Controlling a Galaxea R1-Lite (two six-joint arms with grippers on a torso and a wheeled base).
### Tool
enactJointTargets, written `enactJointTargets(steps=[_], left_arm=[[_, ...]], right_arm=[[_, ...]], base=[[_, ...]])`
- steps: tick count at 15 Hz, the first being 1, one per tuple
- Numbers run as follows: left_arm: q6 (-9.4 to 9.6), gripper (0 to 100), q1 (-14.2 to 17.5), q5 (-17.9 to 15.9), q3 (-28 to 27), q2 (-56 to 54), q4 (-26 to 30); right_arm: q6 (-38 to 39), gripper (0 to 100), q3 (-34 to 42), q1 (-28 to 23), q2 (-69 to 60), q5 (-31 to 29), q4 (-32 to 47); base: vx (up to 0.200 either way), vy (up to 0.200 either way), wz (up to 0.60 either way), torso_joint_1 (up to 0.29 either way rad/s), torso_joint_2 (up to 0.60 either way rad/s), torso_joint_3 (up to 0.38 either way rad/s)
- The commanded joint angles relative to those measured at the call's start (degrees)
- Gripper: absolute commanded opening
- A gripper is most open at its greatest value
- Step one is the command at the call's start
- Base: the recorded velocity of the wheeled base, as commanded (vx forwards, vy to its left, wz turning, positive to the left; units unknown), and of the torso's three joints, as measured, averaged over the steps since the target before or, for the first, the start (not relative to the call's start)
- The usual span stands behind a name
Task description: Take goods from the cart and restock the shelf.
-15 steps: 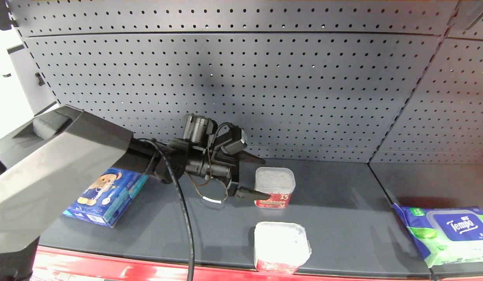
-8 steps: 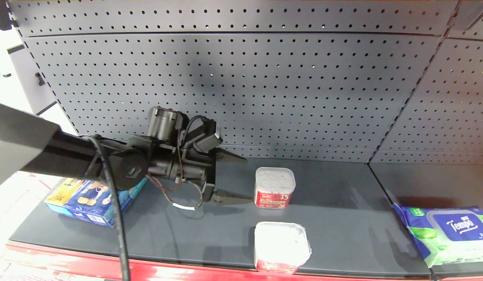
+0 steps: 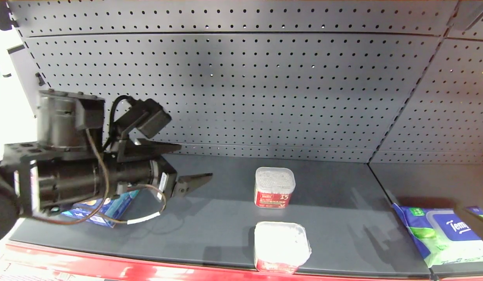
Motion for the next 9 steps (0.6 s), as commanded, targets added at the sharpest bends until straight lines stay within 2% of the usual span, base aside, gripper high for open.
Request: enactJointTargets(steps=[1, 2, 3, 4, 5, 8, 9], left_arm=[[-13.61, 100, -7.06, 14.73, 10.66, -16.76, 0.41], [-18.1, 100, -8.73, 19.39, 12.33, -20.45, 1.2], [-18.89, 100, -8.73, 23.35, 13.48, -23.09, 2.78], [-18.89, 100, -8.73, 26.69, 14.18, -25.19, 4.19], [-18.89, 100, -8.73, 31.96, 15.15, -29.59, 7.7], [-18.89, 100, -7.24, 32.75, 14.71, -37.59, 17.55], [-18.98, 100, -5.13, 32.75, 14.62, -41.45, 22.73]], right_arm=[[-0.01, 100, -0.07, 1.85, 8.06, 0.21, -0.05], [-0.01, 100, -0.15, 3.52, 11.49, 0.21, -0.49], [0.25, 100, -0.33, 5.8, 14.13, -0.14, -0.58], [0.34, 100, -0.59, 7.47, 15.8, -0.41, -0.58], [0.16, 100, -1.12, 9.76, 19.14, -0.49, -0.58], [0.25, 100, -3.05, 12.04, 23.18, -0.49, -0.67], [0.16, 100, -3.05, 12.3, 23.27, -0.49, -0.67]], base=[[0.0, 0.0, 0.0, 0.0, 0.0, 0.0], [0.0, 0.0, 0.0, 0.0, 0.0, 0.0], [0.0, 0.0, 0.0, 0.0, 0.0, 0.0], [0.0, 0.0, 0.0, 0.0, 0.0, 0.0], [0.0, 0.0, 0.0, 0.0, 0.0, 0.0], [0.0, 0.0, 0.0, 0.0, 0.0, 0.0], [0.0, 0.0, 0.0, 0.0, 0.0, 0.0]])
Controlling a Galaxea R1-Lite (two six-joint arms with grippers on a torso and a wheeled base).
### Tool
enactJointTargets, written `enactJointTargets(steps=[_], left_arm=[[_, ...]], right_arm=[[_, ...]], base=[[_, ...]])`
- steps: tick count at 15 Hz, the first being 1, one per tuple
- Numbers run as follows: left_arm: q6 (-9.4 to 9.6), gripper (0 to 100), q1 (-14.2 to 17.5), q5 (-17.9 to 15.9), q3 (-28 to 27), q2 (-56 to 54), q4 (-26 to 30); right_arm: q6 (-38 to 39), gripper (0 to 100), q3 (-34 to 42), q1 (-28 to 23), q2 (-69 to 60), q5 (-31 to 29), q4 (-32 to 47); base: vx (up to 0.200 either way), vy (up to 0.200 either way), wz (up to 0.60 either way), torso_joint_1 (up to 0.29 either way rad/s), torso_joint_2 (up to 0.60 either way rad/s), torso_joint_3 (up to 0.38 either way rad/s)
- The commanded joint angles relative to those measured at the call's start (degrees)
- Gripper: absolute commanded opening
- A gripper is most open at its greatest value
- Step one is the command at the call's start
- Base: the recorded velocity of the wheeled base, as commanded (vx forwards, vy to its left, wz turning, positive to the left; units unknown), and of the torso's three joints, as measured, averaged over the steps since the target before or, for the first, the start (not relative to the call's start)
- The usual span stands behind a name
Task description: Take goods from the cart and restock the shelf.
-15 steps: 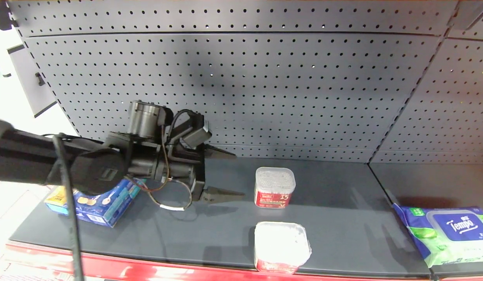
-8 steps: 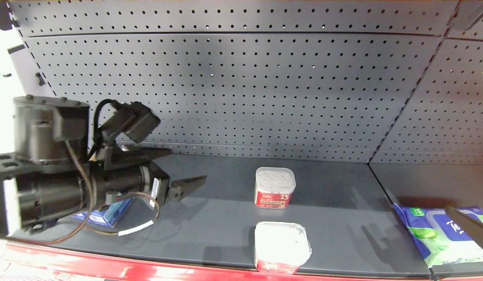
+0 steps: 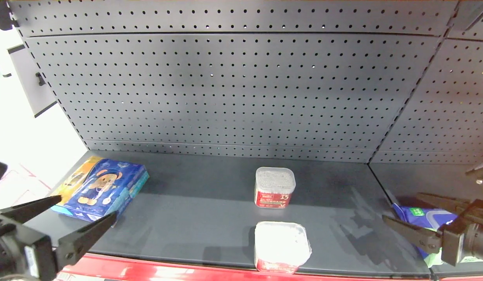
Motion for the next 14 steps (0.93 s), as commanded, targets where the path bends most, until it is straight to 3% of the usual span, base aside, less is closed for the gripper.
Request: enactJointTargets(steps=[1, 6, 10, 12, 14], left_arm=[[-0.23, 100, 3.88, 0.43, 0.17, -9.66, 5.71], [-0.32, 100, 18.82, 0.43, -0.18, -12.03, 14.24], [-0.32, 100, 27.88, 0.26, 0.96, -12.56, 17.4], [-0.05, 100, 27.61, -0.89, 2.46, -14.76, 16.96], [0.21, 100, 26.82, -7.57, 2.72, -18.45, 16.96]], right_arm=[[-0.12, 100, 0.17, 0.63, 2.49, 0.11, -0.01], [-0.03, 100, 4.39, 0.19, -1.38, 0.02, 0.08], [-0.03, 100, 5.88, -0.52, -3.14, -0.86, 0.25], [0.06, 100, 5.97, -0.52, -2.43, -0.95, 0.34], [-0.03, 100, 5.35, 0.71, -0.06, -0.51, 0.34]], base=[[0.0, 0.0, 0.0, 0.0, 0.0, 0.0], [0.0, 0.0, 0.0, 0.0, 0.0, 0.0], [0.0, 0.0, 0.0, 0.0, 0.0, 0.0], [0.0, 0.0, 0.0, 0.0, 0.0, 0.0], [0.0, 0.0, 0.0, 0.0, 0.0, 0.0]])
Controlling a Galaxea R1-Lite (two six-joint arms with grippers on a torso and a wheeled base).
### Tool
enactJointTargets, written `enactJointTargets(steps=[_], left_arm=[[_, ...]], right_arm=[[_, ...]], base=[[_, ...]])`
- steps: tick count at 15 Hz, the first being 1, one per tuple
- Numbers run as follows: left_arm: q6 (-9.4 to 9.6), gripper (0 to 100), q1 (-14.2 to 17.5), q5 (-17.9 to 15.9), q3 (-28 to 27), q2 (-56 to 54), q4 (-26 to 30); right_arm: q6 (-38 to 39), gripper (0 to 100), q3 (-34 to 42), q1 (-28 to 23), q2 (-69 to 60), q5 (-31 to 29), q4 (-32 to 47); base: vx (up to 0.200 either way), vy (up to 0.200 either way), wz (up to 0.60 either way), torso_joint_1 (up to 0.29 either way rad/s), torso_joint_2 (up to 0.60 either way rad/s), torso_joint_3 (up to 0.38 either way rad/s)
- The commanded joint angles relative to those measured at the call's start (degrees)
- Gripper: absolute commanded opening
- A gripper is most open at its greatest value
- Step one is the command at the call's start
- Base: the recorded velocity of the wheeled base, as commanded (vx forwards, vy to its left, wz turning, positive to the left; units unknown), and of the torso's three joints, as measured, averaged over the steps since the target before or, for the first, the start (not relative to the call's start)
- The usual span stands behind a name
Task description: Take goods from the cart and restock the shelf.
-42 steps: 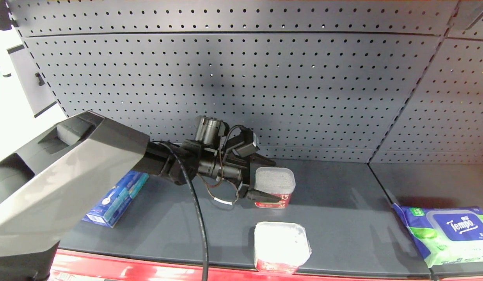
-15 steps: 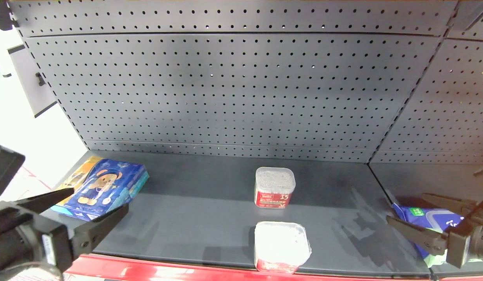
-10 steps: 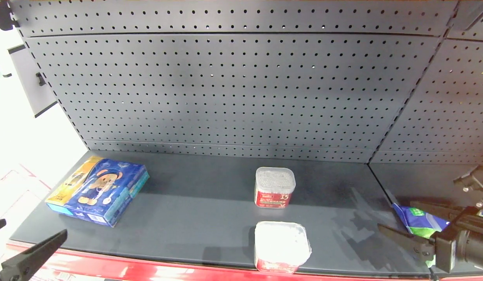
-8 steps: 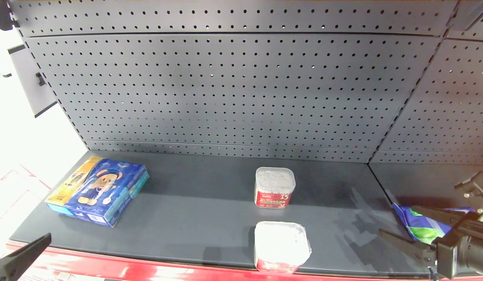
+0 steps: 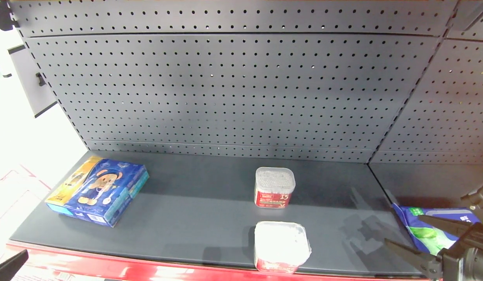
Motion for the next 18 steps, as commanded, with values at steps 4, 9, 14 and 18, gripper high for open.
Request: enactJointTargets(steps=[4, 9, 14, 18], left_arm=[[0.28, 100, -0.26, -3.53, 0.6, -5.15, 0.01], [3.97, 100, -0.26, -3.44, 0.96, -6.2, 0.18], [6.96, 100, -0.26, -3.0, 0.69, -6.38, 0.01], [7.48, 100, -0.26, -3.26, -0.45, -4.27, -0.08]], right_arm=[[-0.32, 100, -0.79, 9.22, 7.57, -0.47, -0.25], [0.38, 100, -4.66, 15.9, 16.89, -11.19, -0.51], [4.78, 100, -9.67, 19.24, 21.02, -11.19, -0.51], [4.87, 100, -5.63, 18.63, 16.8, -11.28, -0.51]], base=[[0.0, 0.0, 0.0, 0.0, 0.0, 0.0], [0.0, 0.0, 0.0, 0.0, 0.0, 0.0], [0.0, 0.0, 0.0, 0.0, 0.0, 0.0], [0.0, 0.0, 0.0, 0.0, 0.0, 0.0]])
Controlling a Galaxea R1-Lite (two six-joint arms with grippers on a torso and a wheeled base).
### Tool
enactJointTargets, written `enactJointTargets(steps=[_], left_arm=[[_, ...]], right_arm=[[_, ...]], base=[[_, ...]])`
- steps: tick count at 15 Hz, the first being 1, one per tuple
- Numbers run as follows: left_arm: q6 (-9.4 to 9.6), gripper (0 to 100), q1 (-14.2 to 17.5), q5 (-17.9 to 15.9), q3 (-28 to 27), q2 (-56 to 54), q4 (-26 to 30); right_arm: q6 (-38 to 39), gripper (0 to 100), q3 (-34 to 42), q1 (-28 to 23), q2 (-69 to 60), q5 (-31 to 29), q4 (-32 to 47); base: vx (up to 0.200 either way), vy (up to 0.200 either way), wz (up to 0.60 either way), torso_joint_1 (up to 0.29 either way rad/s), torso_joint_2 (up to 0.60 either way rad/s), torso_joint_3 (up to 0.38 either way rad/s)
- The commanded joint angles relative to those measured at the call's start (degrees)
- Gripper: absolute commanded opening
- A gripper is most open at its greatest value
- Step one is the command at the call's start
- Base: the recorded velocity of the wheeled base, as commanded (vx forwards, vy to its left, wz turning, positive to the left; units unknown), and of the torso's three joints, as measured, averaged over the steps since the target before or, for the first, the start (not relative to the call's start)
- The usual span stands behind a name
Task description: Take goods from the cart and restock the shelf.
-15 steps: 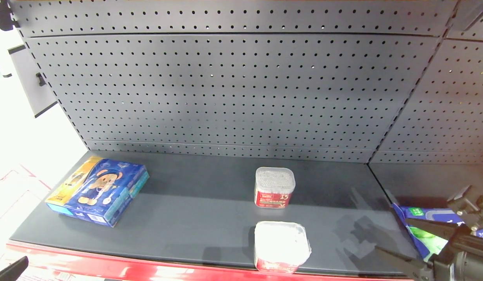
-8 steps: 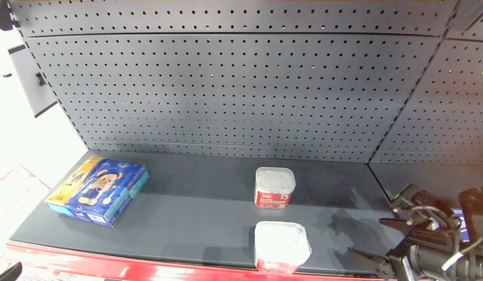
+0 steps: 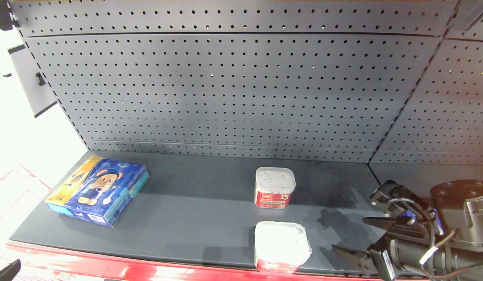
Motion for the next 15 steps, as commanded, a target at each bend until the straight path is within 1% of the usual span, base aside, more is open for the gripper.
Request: enactJointTargets(steps=[1, 3, 5, 6, 8, 9, 10, 11, 12, 13, 14, 15], left_arm=[[0.16, 100, 0.03, -0.01, -0.25, 1.32, 0.23], [0.16, 100, 0.03, -0.18, -0.25, 2.82, 0.32], [0.25, 100, -0.06, -0.71, -0.52, 4.57, -0.04], [0.25, 100, -0.15, -1.68, -0.52, 5.19, -0.04], [0.25, 100, -0.15, -4.14, -0.43, 5.98, -0.04], [0.25, 100, -0.15, -5.72, -0.43, 7.56, -0.04], [0.25, 100, -0.76, -8.27, -0.43, 8.7, -0.56], [0.25, 100, -2.17, -11.0, -0.43, 9.23, -1.53], [0.25, 100, -6.47, -16.71, -0.43, 10.81, -3.73], [0.34, 100, -8.58, -16.36, -0.52, 14.24, -4.17], [0.34, 100, -10.34, -16.18, -0.52, 17.85, -6.1], [0.25, 100, -12.89, -16.36, -0.52, 21.27, -9.88]], right_arm=[[-0.1, 100, 2.92, -0.22, -3.93, -0.08, 0.01], [-0.36, 100, 6.18, -0.22, -7.62, -1.31, 0.19], [-0.45, 100, 7.05, -0.22, -8.93, -3.86, 0.27], [-0.45, 100, 6.44, -0.22, -8.93, -5.35, 0.19], [-0.45, 100, 5.3, -0.22, -8.93, -6.41, 0.19], [-0.36, 100, 4.51, -0.22, -8.93, -6.5, 0.1], [-0.36, 100, 4.59, -0.22, -9.02, -6.32, 0.1], [-0.36, 100, 5.03, -0.13, -9.29, -6.32, 0.1], [-0.19, 100, 5.56, 0.31, -11.04, -6.14, 0.1], [-0.36, 100, 5.91, 0.31, -12.19, -6.06, 0.1], [-0.45, 100, 5.91, 0.31, -13.07, -6.06, 0.1], [-0.36, 100, 6.18, 0.05, -14.12, -6.06, 0.1]], base=[[0.0, 0.0, 0.0, 0.0, 0.0, 0.0], [0.0, 0.0, 0.0, 0.0, 0.0, 0.0], [0.0, 0.0, 0.0, 0.0, 0.0, 0.0], [0.0, 0.0, 0.0, 0.0, 0.0, 0.0], [0.0, 0.0, 0.0, 0.0, 0.0, 0.0], [0.0, 0.0, 0.0, 0.0, 0.0, 0.0], [0.0, 0.0, 0.0, 0.0, 0.0, 0.0], [0.0, 0.0, 0.0, 0.0, 0.0, 0.0], [0.0, 0.0, 0.0, 0.0, 0.0, 0.0], [0.0, 0.0, 0.0, 0.0, 0.0, 0.0], [0.0, 0.0, 0.0, 0.0, 0.0, 0.0], [0.0, 0.0, 0.0, 0.0, 0.0, 0.0]])
